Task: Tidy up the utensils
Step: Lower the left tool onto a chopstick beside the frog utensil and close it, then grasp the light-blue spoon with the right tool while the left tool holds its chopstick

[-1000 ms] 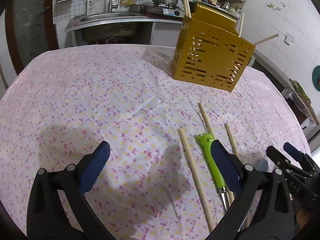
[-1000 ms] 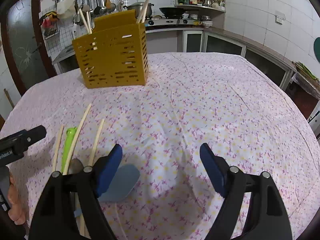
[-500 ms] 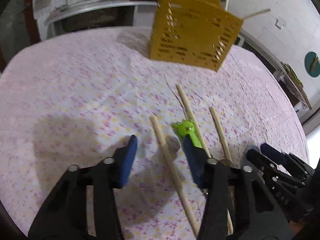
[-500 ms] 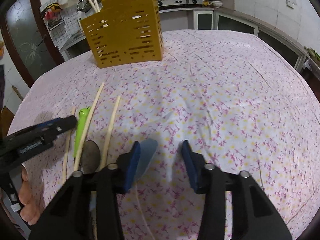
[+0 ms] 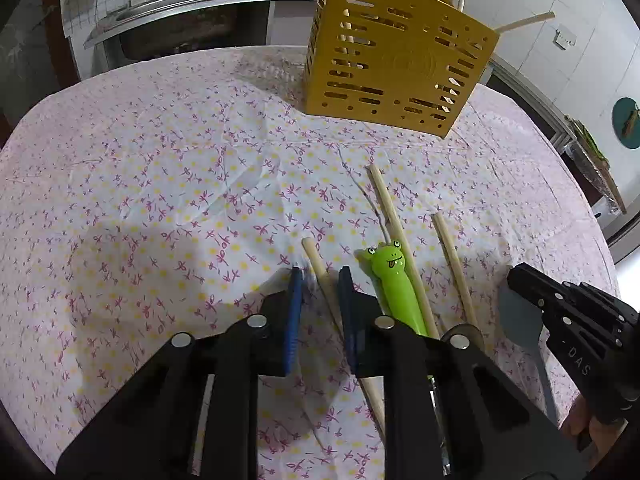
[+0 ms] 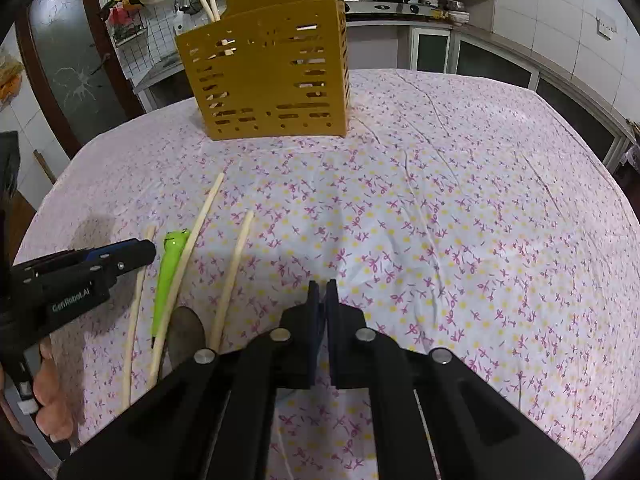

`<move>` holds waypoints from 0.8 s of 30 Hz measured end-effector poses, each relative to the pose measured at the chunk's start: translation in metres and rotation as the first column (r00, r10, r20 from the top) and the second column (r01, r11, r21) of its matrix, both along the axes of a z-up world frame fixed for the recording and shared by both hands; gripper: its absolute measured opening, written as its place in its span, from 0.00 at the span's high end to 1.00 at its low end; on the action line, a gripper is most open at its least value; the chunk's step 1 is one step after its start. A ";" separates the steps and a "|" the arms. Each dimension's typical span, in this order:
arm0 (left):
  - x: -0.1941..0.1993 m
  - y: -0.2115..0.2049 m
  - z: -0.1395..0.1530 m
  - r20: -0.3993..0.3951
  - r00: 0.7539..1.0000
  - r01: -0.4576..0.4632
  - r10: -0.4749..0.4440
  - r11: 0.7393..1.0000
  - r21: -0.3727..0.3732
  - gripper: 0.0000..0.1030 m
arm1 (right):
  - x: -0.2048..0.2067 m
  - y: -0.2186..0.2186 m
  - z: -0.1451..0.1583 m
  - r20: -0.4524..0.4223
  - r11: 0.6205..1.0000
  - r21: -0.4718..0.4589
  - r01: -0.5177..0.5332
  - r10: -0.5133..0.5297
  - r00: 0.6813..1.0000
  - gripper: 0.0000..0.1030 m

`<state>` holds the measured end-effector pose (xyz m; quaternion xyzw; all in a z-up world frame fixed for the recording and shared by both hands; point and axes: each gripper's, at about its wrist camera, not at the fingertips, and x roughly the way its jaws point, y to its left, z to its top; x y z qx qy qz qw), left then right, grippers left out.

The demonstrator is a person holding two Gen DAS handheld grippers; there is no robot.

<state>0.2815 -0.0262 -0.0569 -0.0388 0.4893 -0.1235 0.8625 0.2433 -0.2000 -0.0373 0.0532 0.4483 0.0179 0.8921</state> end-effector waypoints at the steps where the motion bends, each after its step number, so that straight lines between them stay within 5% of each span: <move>1: 0.001 0.001 0.000 -0.004 1.000 0.003 -0.003 1.000 -0.006 0.87 | -0.001 -0.001 0.001 0.003 1.000 0.009 -0.001 0.001 1.000 0.96; 12: -0.010 0.005 0.007 -0.002 1.000 0.026 -0.026 0.999 -0.036 1.00 | -0.014 -0.007 0.009 0.059 1.000 0.027 -0.007 0.006 0.998 0.97; 24: -0.022 -0.003 0.020 0.034 0.997 0.074 -0.073 0.997 -0.018 1.00 | -0.016 -0.013 0.020 0.102 0.999 0.031 -0.010 0.007 0.995 0.97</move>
